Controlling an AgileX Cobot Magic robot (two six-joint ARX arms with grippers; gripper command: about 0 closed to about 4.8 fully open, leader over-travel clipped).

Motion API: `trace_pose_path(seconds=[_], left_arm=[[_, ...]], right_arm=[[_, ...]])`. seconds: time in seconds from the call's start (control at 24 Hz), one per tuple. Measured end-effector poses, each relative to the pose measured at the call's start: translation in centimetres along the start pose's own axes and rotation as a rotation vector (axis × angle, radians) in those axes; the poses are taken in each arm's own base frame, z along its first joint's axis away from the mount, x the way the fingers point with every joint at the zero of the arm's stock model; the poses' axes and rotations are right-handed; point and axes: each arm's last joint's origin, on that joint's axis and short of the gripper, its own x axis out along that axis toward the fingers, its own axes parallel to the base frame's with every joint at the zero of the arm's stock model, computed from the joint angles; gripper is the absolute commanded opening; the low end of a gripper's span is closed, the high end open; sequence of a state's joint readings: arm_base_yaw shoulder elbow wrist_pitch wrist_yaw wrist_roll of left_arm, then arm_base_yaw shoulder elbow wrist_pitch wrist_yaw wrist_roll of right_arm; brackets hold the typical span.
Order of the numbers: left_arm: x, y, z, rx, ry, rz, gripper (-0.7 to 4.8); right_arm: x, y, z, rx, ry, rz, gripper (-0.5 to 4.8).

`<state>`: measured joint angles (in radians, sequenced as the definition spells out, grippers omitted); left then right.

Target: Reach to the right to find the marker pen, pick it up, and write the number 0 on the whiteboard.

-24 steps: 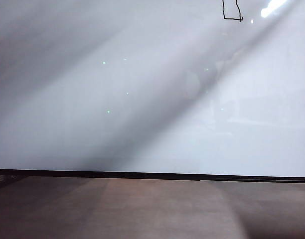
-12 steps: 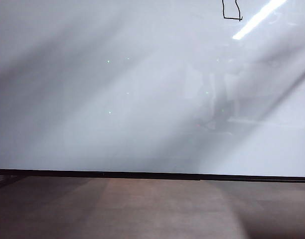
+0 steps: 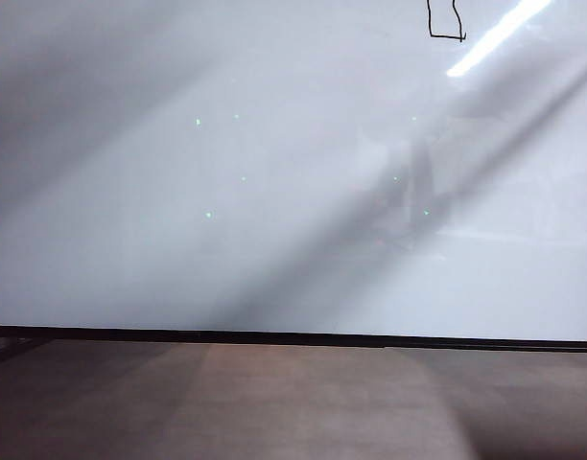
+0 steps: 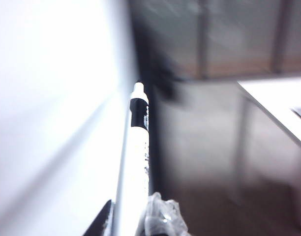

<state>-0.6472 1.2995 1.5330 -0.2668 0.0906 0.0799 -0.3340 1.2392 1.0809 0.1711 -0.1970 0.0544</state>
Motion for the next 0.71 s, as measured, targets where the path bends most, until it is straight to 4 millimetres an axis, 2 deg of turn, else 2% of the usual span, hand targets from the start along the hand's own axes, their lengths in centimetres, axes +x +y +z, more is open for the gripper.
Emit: trace_pose_path(seconds=[0.04,0.08,0.12,0.25,0.33,0.46,0.54,0.71], left_arm=[[-2.9,1.4,0.5,-0.021,-0.028,0.068,-0.05],[-4.5,2.0,0.2,-0.029,-0.022,0.096,-0.05],[-7.1,2.8,-0.5,-0.036,-0.017,0.140,-0.05],[-11.0,2.9,-2.0,-0.070,-0.035,0.199,-0.05],[-13.0,2.6,-2.7,-0.076,-0.066,0.228,-0.05],[-15.5,2.1,-5.2,-0.106,-0.088,0.318,-0.05],[-16.6,1.6,-7.0,-0.129,-0.097,0.362,-0.05],[-17.6,0.9,-9.8,-0.139,-0.126,0.377,-0.05]], right_arm=[[-1.5,2.1,1.2,-0.006,-0.021,0.067,-0.04],[-2.1,2.9,1.6,-0.007,-0.024,0.088,-0.04],[-3.7,4.4,2.2,-0.016,-0.023,0.117,-0.04],[-5.8,6.1,3.0,-0.021,-0.044,0.159,-0.04],[-7.0,6.7,2.9,-0.021,-0.059,0.191,-0.04],[-9.1,7.6,1.7,-0.018,-0.056,0.250,-0.04],[-10.0,8.0,0.4,-0.017,-0.041,0.278,-0.04],[-12.0,8.5,-3.6,0.001,0.023,0.332,-0.04]])
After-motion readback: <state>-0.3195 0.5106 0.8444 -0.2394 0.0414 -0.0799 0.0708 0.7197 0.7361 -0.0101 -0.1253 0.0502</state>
